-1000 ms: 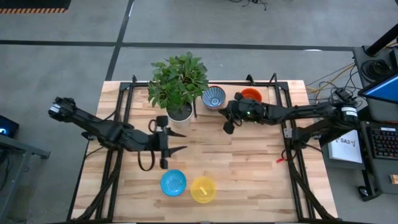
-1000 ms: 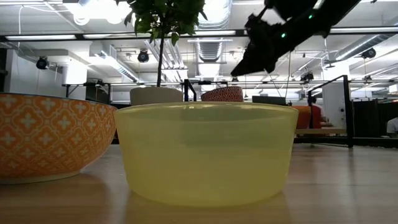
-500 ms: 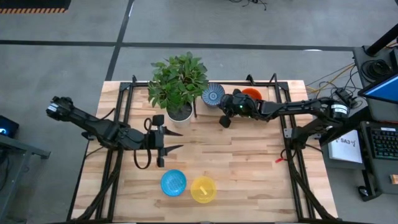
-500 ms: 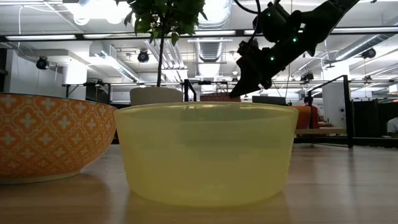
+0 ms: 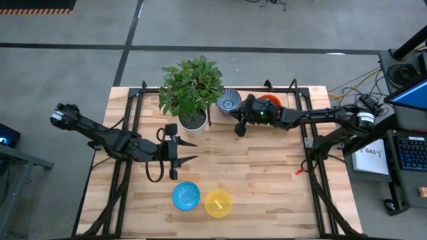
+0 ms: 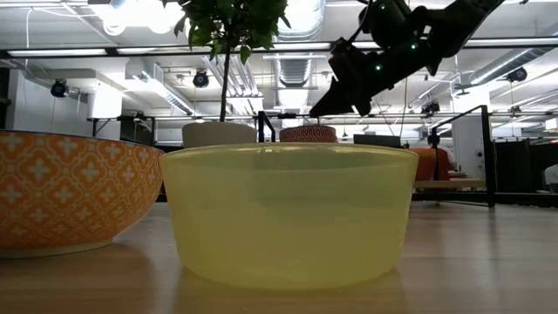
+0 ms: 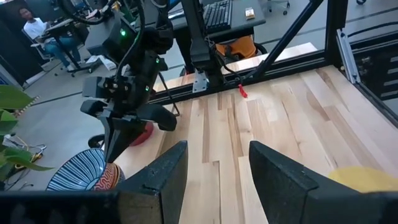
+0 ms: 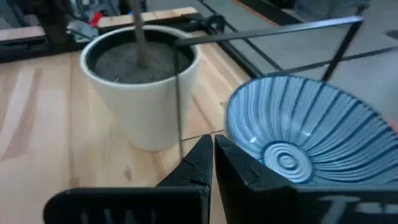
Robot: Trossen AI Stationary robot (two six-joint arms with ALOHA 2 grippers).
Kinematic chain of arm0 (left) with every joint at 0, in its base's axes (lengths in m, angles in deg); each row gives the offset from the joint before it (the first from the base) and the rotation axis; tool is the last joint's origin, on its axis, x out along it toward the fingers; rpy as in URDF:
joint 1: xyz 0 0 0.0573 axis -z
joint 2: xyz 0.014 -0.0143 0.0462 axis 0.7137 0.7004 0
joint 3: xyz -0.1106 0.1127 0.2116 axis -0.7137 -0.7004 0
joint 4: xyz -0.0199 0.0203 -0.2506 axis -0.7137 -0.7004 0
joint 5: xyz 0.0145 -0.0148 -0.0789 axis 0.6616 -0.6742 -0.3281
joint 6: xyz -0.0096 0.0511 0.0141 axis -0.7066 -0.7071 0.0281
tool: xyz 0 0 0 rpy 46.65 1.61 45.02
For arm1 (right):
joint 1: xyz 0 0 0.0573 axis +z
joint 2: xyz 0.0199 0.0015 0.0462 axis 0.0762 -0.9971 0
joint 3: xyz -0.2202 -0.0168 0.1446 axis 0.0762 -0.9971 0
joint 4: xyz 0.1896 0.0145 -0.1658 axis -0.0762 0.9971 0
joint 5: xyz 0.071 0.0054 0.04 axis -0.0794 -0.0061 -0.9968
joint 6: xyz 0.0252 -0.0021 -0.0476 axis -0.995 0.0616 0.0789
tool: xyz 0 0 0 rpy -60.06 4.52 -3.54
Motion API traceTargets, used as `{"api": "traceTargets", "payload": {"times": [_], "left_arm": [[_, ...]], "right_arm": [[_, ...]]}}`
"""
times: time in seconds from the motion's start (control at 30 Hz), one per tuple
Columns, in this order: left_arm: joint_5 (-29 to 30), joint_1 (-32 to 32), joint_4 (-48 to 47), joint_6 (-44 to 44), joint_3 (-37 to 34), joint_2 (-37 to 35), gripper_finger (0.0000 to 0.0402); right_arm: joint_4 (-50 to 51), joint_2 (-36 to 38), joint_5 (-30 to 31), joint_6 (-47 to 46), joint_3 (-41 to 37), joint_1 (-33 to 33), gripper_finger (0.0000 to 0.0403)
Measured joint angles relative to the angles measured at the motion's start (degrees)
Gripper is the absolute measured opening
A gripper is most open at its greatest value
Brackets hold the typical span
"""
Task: Place and stack bowls onto a shelf
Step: Stack the dark blue patterned bowl on the orange patterned bowl on the shelf
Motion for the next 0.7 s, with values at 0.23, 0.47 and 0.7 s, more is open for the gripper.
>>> {"api": "traceTargets", "payload": {"times": [0.23,0.47,0.7], "left_arm": [[0.11,-0.02,-0.28,0.00,0.00,1.11,0.0155],[0.13,-0.02,-0.42,0.01,0.00,1.10,0.0155],[0.15,-0.02,-0.79,0.59,0.00,1.07,0.0155]], "right_arm": [[-0.73,-2.46,-0.41,0.79,0.00,-0.25,0.0009],[-0.51,-4.97,5.03,1.43,0.68,-2.04,0.0009],[-0.75,-3.98,4.74,0.84,3.43,-1.71,0.0009]]}}
